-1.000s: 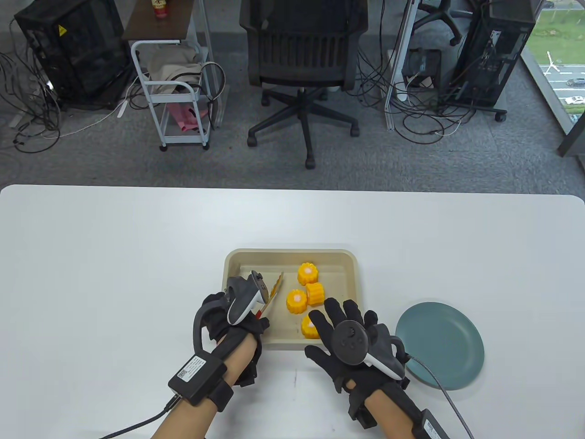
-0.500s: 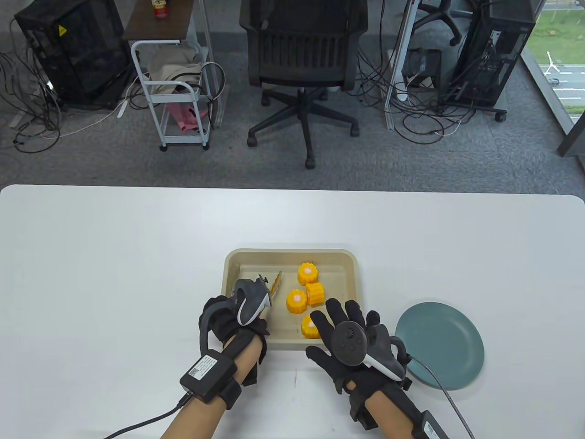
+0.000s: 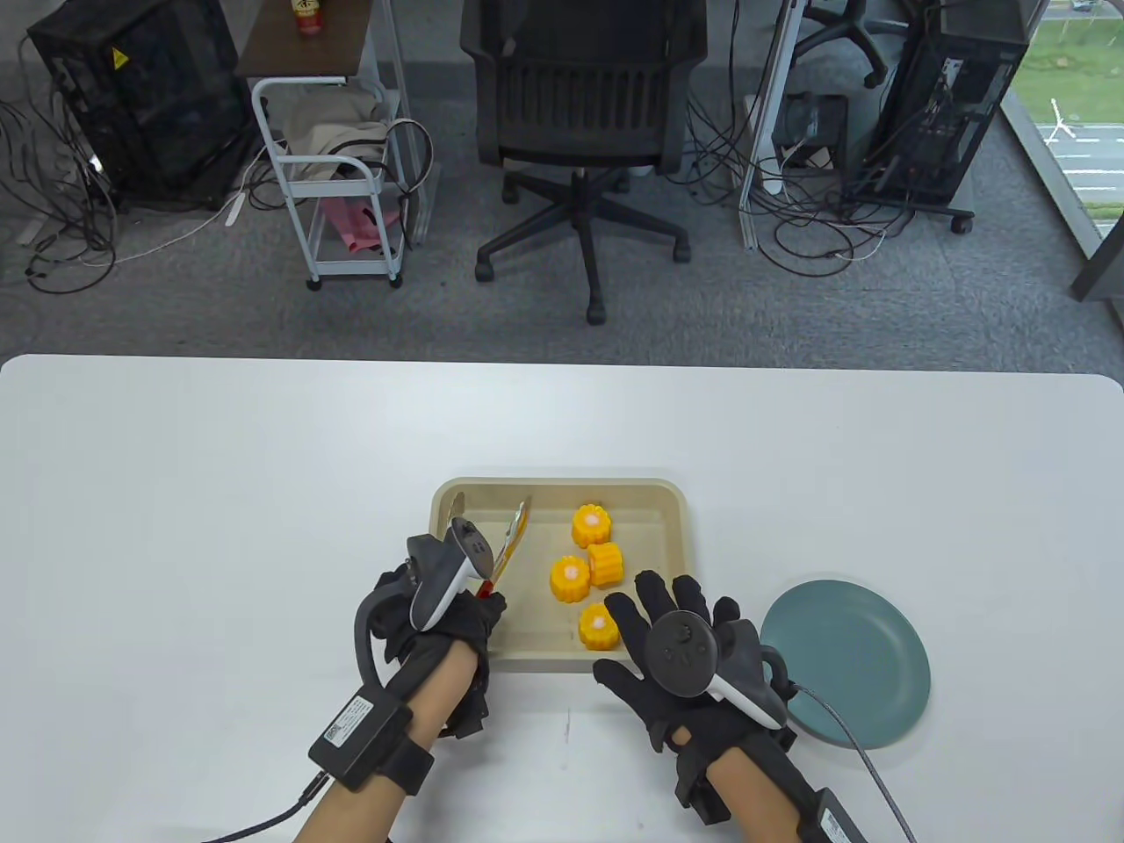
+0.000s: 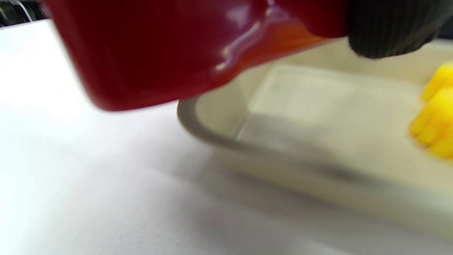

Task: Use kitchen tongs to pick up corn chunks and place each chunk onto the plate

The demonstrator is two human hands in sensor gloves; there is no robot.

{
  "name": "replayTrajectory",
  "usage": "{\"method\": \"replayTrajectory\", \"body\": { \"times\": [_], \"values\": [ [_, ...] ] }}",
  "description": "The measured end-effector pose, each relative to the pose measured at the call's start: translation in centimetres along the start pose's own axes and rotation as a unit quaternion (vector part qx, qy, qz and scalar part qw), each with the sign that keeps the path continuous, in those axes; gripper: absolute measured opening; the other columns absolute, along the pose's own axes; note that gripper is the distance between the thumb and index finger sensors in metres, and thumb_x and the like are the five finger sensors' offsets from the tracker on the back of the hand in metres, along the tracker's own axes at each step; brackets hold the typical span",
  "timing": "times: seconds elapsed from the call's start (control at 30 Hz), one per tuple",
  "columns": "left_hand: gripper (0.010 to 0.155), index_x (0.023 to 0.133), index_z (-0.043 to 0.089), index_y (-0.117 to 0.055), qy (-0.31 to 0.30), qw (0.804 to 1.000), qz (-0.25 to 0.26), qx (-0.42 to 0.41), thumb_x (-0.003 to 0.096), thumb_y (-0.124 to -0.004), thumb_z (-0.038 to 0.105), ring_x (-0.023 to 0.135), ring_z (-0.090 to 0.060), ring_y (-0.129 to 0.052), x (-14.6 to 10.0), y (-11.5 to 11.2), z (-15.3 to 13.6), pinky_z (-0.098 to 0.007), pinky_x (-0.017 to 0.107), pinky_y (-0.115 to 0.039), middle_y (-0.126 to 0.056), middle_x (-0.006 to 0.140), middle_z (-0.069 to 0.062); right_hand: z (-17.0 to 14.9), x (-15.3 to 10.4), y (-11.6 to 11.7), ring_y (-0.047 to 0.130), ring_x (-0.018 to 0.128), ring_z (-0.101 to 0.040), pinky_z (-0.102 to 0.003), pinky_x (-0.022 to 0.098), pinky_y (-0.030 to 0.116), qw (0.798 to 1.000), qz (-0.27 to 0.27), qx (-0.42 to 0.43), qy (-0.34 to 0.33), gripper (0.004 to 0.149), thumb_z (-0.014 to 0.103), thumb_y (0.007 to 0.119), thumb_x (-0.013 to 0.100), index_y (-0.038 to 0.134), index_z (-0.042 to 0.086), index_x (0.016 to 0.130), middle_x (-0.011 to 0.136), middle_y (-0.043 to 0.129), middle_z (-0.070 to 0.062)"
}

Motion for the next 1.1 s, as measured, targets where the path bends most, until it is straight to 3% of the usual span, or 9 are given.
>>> {"method": "replayTrajectory", "body": {
  "times": [0.1,0.27,0.43,0.63,0.8,0.97,1.1],
  "values": [
    [0.092,0.103,0.011,-0.040,-0.046,0.995,0.009,-0.084,0.0397,-0.067,0.072,0.087,-0.047,-0.054,-0.9,1.8,-1.0,-0.065,0.063,-0.056,-0.046,0.103,-0.019,0.0,0.0,0.0,0.014,0.114,-0.037,-0.068,0.072,0.017,1.000,0.003,0.003,0.002,0.074,0.070,0.058,0.047,0.037,0.041,0.112,0.128,0.022,0.000],
    [0.091,0.103,0.012,-0.035,-0.119,0.964,-0.034,-0.237,0.0414,-0.069,0.069,0.092,-0.050,-0.056,-2.2,3.9,-3.1,-0.071,0.066,-0.052,-0.042,0.109,-0.022,-0.1,0.0,0.0,0.013,0.114,-0.037,-0.069,0.071,0.017,1.000,0.008,0.006,0.007,0.074,0.070,0.058,0.047,0.036,0.041,0.112,0.128,0.022,0.000],
    [0.091,0.104,0.015,-0.031,-0.160,0.943,0.012,-0.291,0.0421,-0.072,0.066,0.085,-0.049,-0.074,-3.1,5.3,-4.9,-0.066,0.060,-0.066,-0.051,0.107,-0.022,-0.3,0.0,-0.1,0.012,0.113,-0.037,-0.068,0.071,0.016,1.000,0.004,0.004,0.012,0.074,0.069,0.058,0.047,0.037,0.040,0.112,0.128,0.021,0.000],
    [0.091,0.104,0.015,-0.033,-0.246,0.892,0.053,-0.375,0.0414,-0.076,0.066,0.070,-0.041,-0.097,-2.9,4.4,-6.7,-0.057,0.048,-0.086,-0.066,0.095,-0.018,-0.6,0.0,-0.4,0.010,0.113,-0.036,-0.068,0.071,0.015,1.000,-0.005,0.013,0.011,0.074,0.068,0.058,0.047,0.037,0.039,0.112,0.128,0.022,-0.001],
    [0.094,0.104,0.012,-0.029,-0.271,0.850,-0.019,-0.452,0.0426,-0.079,0.061,0.061,-0.039,-0.094,-1.2,1.1,-7.7,-0.056,0.041,-0.086,-0.061,0.096,-0.020,0.0,-0.3,-0.8,0.011,0.113,-0.036,-0.067,0.072,0.016,1.000,-0.022,0.011,-0.005,0.073,0.068,0.058,0.047,0.038,0.040,0.111,0.128,0.023,0.000],
    [0.094,0.104,0.012,-0.030,-0.285,0.841,-0.020,-0.460,0.0422,-0.078,0.064,0.051,-0.032,-0.095,-0.5,0.3,-8.2,-0.049,0.031,-0.088,-0.064,0.093,-0.019,0.0,-0.4,-1.3,0.016,0.113,-0.036,-0.066,0.075,0.026,0.999,-0.039,0.010,-0.013,0.073,0.068,0.058,0.047,0.039,0.039,0.111,0.128,0.025,-0.001],
    [0.093,0.105,0.011,-0.035,-0.297,0.821,-0.002,-0.488,0.0417,-0.078,0.065,0.046,-0.031,-0.097,-0.4,0.6,-8.4,-0.047,0.025,-0.090,-0.070,0.090,-0.019,-0.7,-0.9,-3.1,0.025,0.113,-0.036,-0.061,0.077,0.035,0.994,-0.103,0.009,-0.028,0.073,0.068,0.060,0.047,0.043,0.037,0.110,0.127,0.032,-0.003]
  ]
}}
Point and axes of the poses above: the tracker on the back of each hand, its own z axis roughly to the thumb side, its own x axis roughly from the wrist to the fingertips, y = z × x, the point moved 2 cm from there along x, roughly from the wrist to the fingertips
